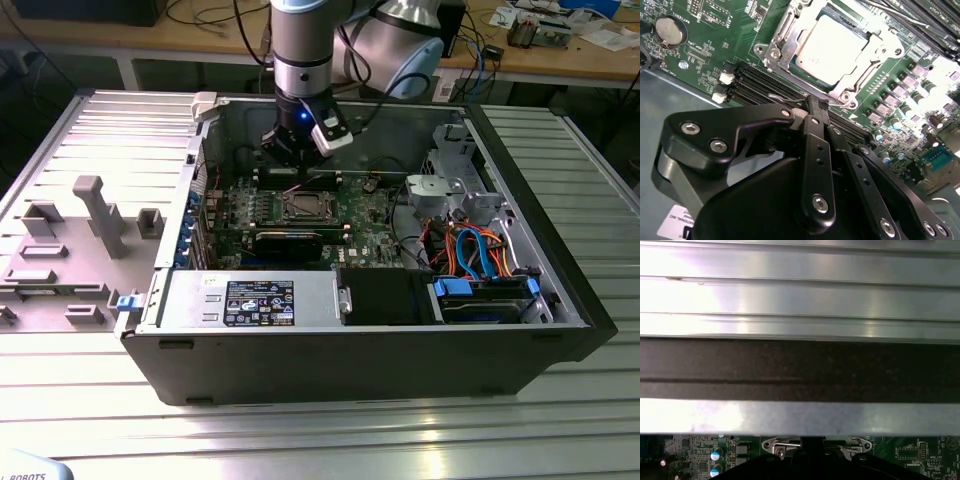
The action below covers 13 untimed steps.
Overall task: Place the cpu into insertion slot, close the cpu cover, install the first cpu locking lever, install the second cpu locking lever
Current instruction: 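Install the first cpu locking lever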
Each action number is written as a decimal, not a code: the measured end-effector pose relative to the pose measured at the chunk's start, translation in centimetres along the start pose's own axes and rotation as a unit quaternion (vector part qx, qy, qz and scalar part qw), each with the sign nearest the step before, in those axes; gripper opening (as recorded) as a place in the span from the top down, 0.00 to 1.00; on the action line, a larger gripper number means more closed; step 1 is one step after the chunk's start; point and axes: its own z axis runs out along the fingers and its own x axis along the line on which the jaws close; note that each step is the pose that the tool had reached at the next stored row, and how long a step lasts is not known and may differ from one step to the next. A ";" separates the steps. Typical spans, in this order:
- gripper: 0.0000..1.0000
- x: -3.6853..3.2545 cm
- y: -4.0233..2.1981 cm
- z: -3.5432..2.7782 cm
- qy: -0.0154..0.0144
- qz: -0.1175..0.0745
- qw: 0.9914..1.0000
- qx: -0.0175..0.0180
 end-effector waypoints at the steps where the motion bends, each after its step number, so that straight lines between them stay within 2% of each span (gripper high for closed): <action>1: 0.89 -0.13 0.03 0.03 0.000 0.000 1.000 0.000; 6: 0.89 -0.88 0.18 0.22 0.000 0.000 1.000 0.001; 13: 0.89 -1.47 0.20 0.59 0.000 0.000 1.000 0.001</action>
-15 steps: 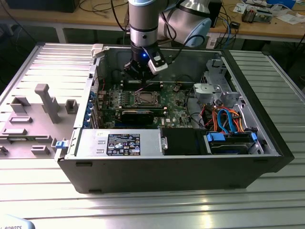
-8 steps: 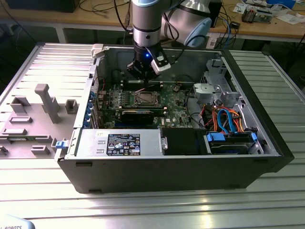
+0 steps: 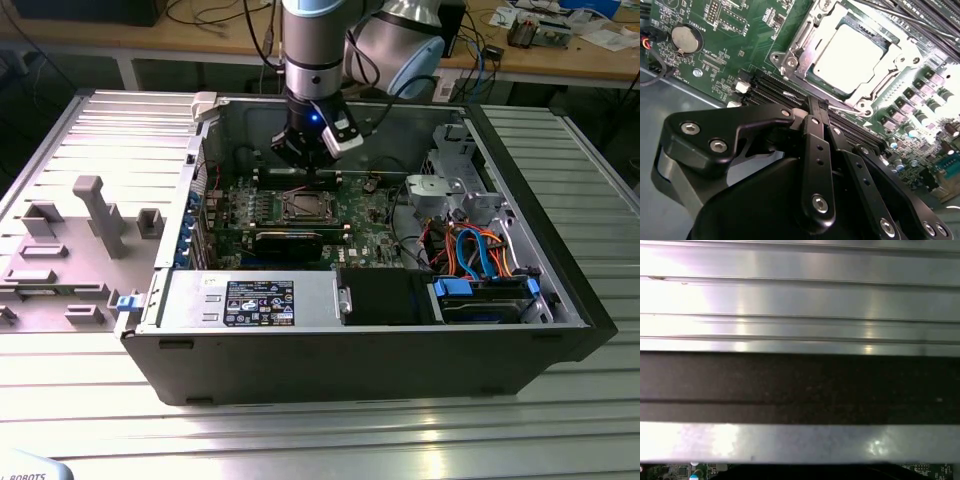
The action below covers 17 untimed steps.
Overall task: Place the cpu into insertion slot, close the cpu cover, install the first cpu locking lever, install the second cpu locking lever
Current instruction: 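Install the first cpu locking lever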
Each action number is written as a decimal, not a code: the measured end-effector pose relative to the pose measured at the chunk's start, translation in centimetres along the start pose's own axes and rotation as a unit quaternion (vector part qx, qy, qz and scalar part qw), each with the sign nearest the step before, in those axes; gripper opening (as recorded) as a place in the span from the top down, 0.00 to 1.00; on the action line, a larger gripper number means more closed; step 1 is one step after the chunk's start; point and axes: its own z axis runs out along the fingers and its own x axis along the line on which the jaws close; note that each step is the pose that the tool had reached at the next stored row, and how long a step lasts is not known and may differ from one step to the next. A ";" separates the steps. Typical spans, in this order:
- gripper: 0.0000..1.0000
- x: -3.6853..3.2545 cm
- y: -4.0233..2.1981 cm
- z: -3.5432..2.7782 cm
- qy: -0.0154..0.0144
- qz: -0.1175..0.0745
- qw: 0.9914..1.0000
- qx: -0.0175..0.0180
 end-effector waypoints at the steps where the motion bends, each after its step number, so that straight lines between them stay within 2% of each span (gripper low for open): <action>1: 0.89 -0.08 0.00 0.06 0.000 0.000 1.000 0.000; 10: 0.89 -0.76 -0.05 0.67 0.000 0.000 1.000 0.000; 17: 0.89 -0.90 -0.07 1.18 0.000 0.000 1.000 0.000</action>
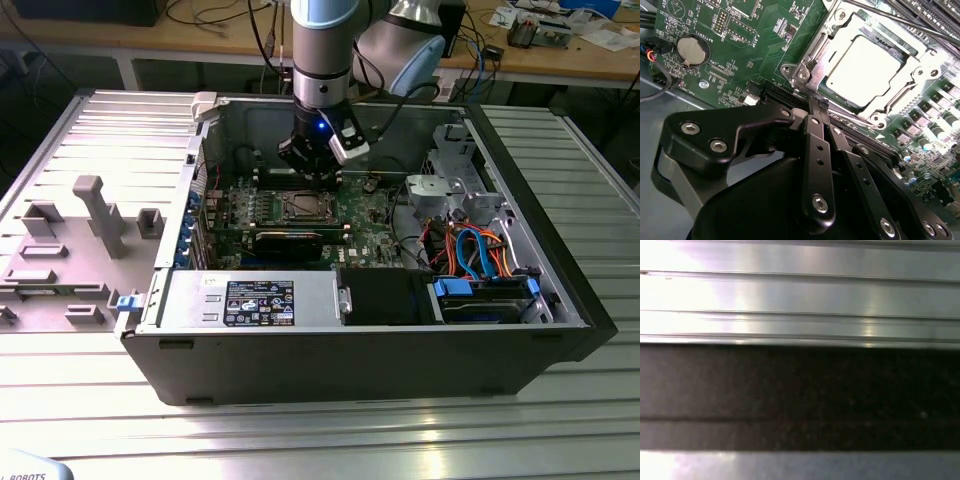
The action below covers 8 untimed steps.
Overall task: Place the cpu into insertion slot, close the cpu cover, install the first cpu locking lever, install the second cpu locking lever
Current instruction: 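Install the first cpu locking lever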
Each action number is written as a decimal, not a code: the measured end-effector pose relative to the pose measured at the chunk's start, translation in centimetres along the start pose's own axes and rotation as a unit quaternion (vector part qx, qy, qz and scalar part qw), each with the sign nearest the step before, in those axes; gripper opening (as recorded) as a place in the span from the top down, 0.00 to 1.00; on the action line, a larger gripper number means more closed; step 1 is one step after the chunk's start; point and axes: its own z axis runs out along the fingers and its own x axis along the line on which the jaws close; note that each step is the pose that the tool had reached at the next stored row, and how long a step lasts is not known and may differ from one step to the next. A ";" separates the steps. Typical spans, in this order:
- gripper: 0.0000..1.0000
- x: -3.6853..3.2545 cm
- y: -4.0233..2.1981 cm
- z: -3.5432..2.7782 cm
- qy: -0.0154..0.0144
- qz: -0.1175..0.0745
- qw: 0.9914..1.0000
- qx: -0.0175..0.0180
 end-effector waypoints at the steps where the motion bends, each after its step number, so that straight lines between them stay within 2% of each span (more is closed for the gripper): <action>1: 0.89 0.00 -0.01 0.04 0.000 0.000 1.000 0.000; 8: 0.89 0.00 0.00 0.12 0.000 0.000 1.000 0.000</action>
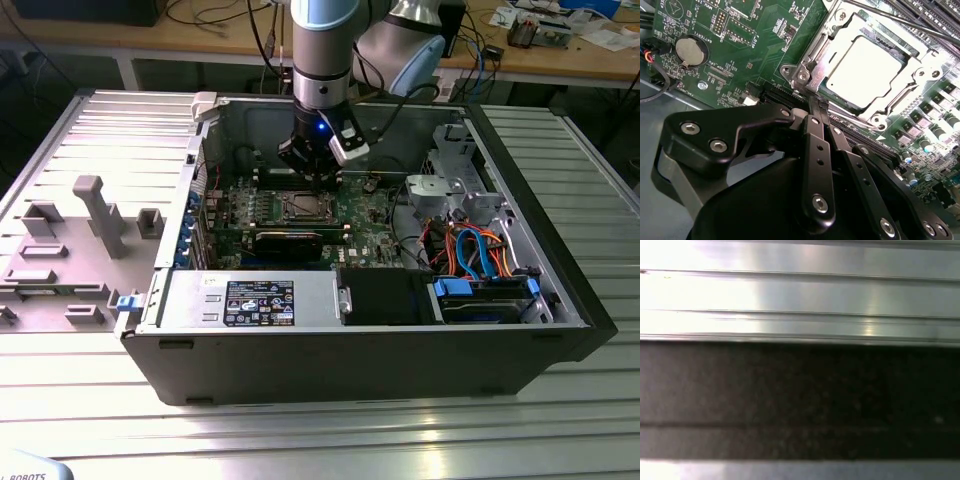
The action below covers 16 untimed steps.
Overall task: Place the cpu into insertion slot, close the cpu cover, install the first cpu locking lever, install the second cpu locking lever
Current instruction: 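Install the first cpu locking lever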
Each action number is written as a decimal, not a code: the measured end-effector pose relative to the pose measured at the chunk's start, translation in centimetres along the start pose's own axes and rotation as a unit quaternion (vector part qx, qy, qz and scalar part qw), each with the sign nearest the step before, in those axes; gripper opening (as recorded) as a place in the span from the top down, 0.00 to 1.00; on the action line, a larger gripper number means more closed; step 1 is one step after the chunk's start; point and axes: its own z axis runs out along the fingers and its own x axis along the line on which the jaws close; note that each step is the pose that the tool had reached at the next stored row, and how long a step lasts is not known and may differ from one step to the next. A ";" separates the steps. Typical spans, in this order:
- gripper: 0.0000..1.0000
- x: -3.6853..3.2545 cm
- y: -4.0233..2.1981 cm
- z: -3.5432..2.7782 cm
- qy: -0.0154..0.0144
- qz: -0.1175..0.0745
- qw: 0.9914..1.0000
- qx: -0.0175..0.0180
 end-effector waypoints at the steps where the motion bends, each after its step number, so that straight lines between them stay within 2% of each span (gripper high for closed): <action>1: 0.89 0.00 0.00 -0.04 0.000 0.000 1.000 0.000; 7: 0.89 -0.01 0.00 -0.15 0.000 0.000 1.000 0.000; 16: 0.89 -0.09 -0.02 0.19 0.000 0.000 1.000 0.002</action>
